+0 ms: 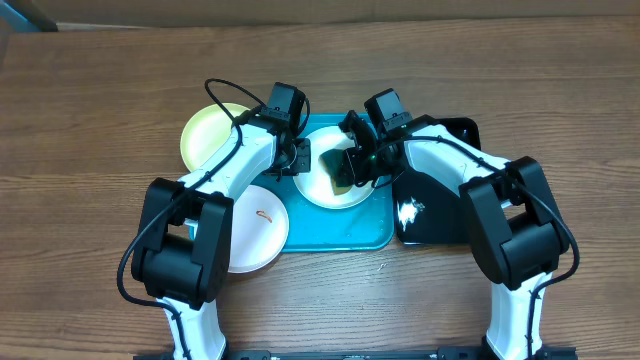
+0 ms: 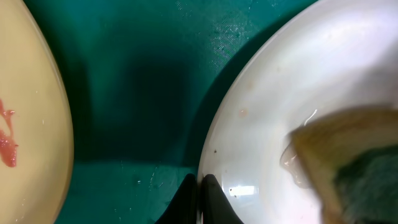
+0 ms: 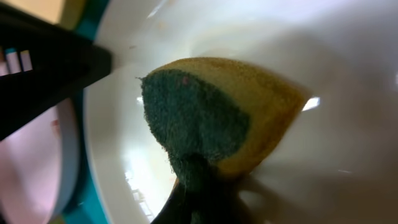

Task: Clean dirty plates on tray and stack at the side
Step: 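Return the sponge to the black tray and release it with right gripper, then lift the cleaned white plate with left gripper and place it left of tray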

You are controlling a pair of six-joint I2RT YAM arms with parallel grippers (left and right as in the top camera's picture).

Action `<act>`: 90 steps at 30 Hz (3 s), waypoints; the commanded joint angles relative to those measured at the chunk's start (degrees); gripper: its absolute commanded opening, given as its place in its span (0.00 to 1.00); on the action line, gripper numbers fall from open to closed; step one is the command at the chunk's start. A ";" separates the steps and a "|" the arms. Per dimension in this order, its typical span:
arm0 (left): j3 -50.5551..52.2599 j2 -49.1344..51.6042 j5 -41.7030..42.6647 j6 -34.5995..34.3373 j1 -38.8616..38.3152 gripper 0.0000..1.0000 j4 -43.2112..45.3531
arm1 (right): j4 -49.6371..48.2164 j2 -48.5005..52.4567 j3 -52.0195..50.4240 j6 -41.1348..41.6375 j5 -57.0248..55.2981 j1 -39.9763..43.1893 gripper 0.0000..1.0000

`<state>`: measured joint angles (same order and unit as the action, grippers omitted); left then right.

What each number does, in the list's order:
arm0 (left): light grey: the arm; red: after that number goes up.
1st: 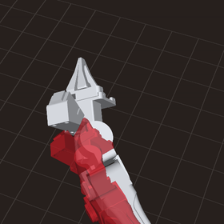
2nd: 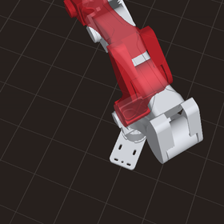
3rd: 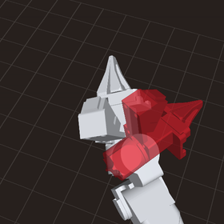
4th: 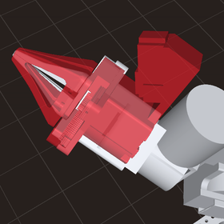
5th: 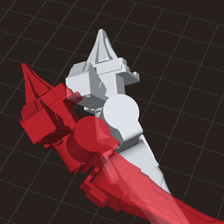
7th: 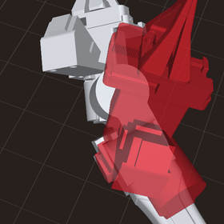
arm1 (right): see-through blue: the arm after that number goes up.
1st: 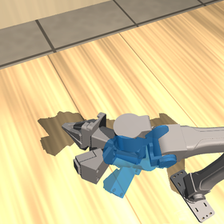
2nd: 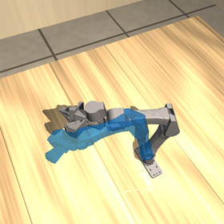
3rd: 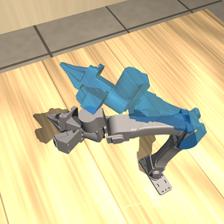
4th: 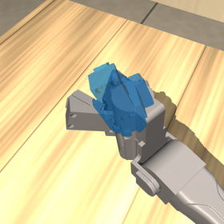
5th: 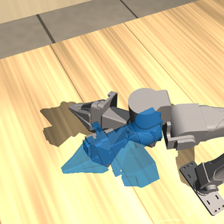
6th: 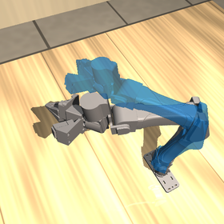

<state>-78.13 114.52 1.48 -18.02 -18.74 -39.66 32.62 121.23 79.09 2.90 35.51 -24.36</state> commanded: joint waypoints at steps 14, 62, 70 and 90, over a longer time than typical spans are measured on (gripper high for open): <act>0.35 0.50 0.04 0.44 -0.04 0.27 -0.37 | 15.78 -4.96 11.26 -1.44 14.97 18.43 0.04; 0.79 0.57 2.58 -2.62 -1.14 0.39 -0.07 | 41.05 -6.67 24.76 1.99 -19.69 31.23 1.00; 1.03 0.55 1.31 -2.58 -1.46 0.04 0.70 | 40.65 -6.67 24.76 1.99 -19.67 31.23 1.00; -27.56 -3.23 -0.92 -0.81 -3.76 0.04 -20.17 | 40.52 -6.67 24.76 1.97 -19.67 31.23 1.00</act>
<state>-102.67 113.12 1.41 -19.51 -20.40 -59.33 73.30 115.98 103.09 4.86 16.10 7.03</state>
